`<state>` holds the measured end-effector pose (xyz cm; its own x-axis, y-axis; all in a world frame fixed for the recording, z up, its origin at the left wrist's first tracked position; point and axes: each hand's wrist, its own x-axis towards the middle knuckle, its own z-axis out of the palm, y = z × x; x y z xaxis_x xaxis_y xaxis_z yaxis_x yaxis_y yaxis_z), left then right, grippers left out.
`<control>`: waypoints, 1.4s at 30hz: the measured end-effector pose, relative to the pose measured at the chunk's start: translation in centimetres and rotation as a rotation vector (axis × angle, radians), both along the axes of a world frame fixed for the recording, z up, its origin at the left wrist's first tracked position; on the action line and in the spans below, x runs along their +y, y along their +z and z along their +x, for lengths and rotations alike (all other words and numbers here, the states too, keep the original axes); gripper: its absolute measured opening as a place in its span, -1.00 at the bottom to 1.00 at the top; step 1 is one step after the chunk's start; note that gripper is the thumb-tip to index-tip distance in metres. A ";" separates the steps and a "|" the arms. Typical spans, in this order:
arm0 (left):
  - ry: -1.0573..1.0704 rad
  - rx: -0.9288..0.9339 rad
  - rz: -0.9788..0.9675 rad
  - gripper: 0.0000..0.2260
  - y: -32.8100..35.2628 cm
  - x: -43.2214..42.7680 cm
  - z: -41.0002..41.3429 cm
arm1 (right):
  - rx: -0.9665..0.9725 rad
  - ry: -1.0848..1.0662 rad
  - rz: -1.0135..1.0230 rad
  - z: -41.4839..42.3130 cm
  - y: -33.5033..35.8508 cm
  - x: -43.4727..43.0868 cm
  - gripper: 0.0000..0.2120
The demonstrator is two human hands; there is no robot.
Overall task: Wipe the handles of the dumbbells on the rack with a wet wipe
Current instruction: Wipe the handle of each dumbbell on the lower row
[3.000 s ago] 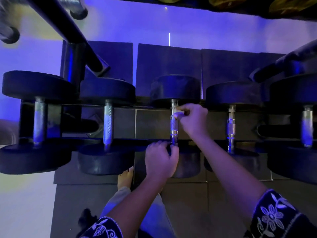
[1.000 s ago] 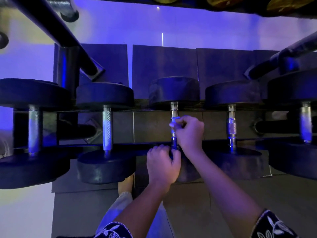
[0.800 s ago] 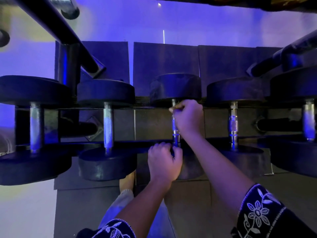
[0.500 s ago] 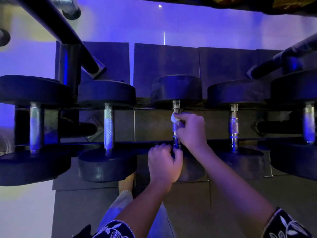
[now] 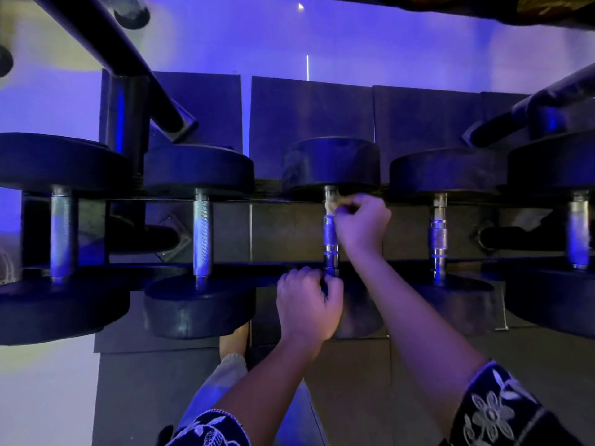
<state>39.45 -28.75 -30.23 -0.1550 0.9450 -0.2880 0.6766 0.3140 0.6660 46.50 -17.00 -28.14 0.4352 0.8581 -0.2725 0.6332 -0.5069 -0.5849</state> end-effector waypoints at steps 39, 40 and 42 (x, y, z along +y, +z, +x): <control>0.004 -0.039 0.026 -0.75 0.1 0.0 -0.2 | 0.177 -0.136 -0.127 2.1 -1.0 1.0 -0.92; -0.001 -0.044 0.026 -0.74 0.1 0.0 -0.3 | 0.186 -0.089 -0.143 2.4 -0.8 0.2 -0.92; -0.010 -0.058 0.023 -0.72 0.0 0.0 -0.4 | 0.191 0.013 -0.184 2.9 -0.6 -2.1 -0.94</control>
